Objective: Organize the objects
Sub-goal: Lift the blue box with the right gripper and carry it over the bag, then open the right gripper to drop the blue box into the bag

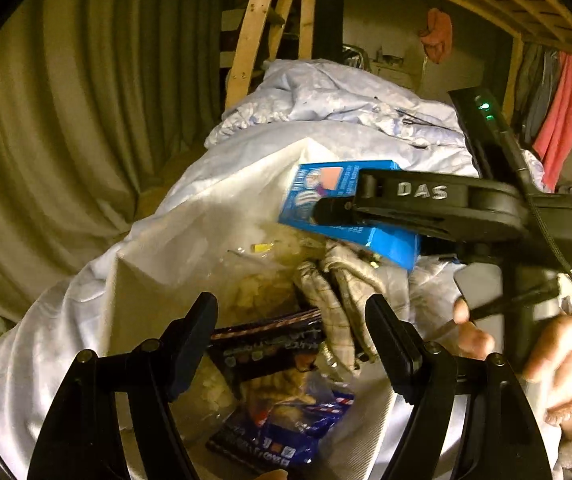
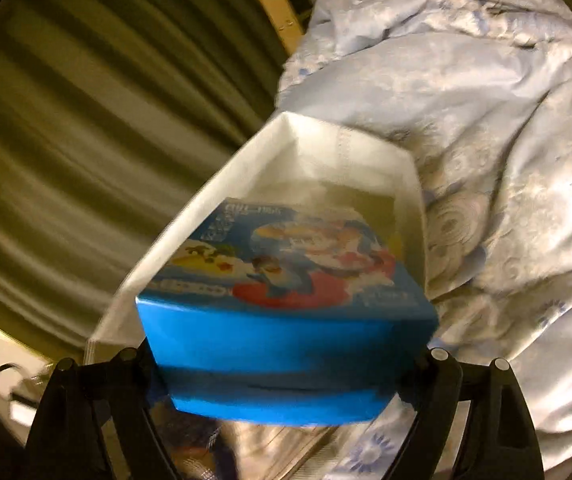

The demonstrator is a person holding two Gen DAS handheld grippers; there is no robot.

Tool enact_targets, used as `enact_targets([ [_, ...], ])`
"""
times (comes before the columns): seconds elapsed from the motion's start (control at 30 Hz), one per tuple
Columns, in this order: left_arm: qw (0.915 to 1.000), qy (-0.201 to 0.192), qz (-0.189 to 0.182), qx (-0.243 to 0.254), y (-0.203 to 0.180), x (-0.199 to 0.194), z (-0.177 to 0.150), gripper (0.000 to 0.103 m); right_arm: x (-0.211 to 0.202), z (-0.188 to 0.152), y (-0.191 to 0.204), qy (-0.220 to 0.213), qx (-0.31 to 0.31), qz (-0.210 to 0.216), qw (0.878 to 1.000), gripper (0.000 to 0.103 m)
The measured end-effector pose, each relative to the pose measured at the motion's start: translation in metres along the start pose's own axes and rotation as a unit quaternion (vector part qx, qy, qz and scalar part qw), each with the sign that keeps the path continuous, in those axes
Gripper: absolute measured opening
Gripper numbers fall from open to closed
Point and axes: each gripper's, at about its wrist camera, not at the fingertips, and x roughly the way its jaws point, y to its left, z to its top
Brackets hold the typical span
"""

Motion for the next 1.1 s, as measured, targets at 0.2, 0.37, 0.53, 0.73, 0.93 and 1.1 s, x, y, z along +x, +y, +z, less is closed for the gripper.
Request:
enact_targets([
  [0.2, 0.9992, -0.017, -0.035, 0.007, -0.009, -0.004, 0.001, 0.076, -0.013, -0.009, 0.022, 0.013, -0.026, -0.019, 0.999, 0.087],
  [0.37, 0.9965, -0.048, -0.068, 0.005, -0.013, -0.008, 0.012, 0.076, -0.006, -0.014, 0.030, 0.014, -0.030, -0.040, 0.999, 0.087],
  [0.53, 0.9990, -0.019, -0.040, -0.006, -0.016, 0.020, 0.020, 0.067, -0.005, -0.008, 0.013, 0.036, 0.019, 0.033, 0.999, 0.087],
  [0.73, 0.9991, -0.005, -0.035, -0.022, -0.015, 0.026, 0.023, 0.067, -0.011, -0.006, 0.008, 0.052, 0.034, 0.062, 0.996, 0.088],
  [0.93, 0.9940, 0.031, 0.049, -0.092, 0.014, 0.043, 0.020, 0.053, -0.036, -0.009, 0.023, 0.066, 0.014, 0.131, 0.989, 0.087],
  [1.1, 0.9900, 0.028, 0.002, -0.138, 0.031, 0.040, 0.015, 0.053, -0.079, -0.004, 0.043, 0.010, -0.050, 0.047, 0.998, 0.087],
])
